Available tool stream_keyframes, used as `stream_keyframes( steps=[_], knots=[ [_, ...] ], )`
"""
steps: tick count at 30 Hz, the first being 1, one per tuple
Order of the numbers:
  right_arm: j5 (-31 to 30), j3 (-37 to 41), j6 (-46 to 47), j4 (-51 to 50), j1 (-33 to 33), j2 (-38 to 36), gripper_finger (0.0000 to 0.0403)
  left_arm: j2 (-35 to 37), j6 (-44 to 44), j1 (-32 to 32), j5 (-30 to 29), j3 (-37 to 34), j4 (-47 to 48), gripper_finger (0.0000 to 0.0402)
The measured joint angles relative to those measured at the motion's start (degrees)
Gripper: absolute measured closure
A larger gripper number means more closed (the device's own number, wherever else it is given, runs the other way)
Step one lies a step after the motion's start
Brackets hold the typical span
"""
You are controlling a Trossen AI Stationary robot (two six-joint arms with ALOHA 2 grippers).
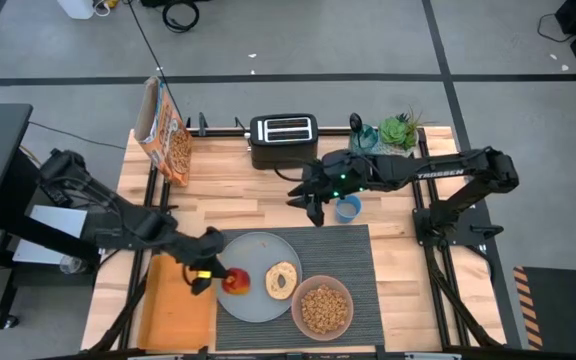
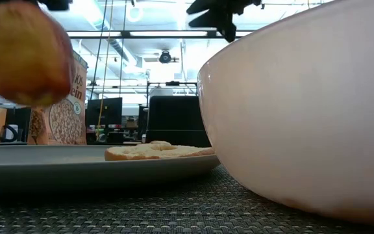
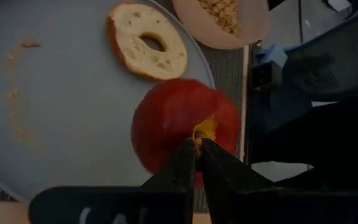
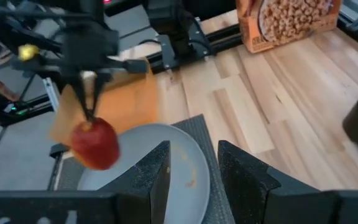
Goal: Arrange a breakfast setting
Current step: Put the apple on the gray plate
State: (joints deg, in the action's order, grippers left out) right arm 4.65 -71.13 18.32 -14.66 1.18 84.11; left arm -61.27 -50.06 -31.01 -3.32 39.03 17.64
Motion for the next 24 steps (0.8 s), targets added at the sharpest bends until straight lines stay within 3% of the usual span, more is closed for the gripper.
stream_keyframes(
  steps=[13, 24],
  knots=[
    [-8.3, 0.0, 0.6, -3.6, -2.5, -9.0, 0.0262, -10.9, 1.3, 4.6, 5.5, 0.0, -3.4, 0.0379],
    [-9.7, 0.0, 0.9, -6.0, -2.6, -11.3, 0.0262, -12.6, 3.2, 4.6, 6.1, 0.1, -5.2, 0.0364]
  ],
)
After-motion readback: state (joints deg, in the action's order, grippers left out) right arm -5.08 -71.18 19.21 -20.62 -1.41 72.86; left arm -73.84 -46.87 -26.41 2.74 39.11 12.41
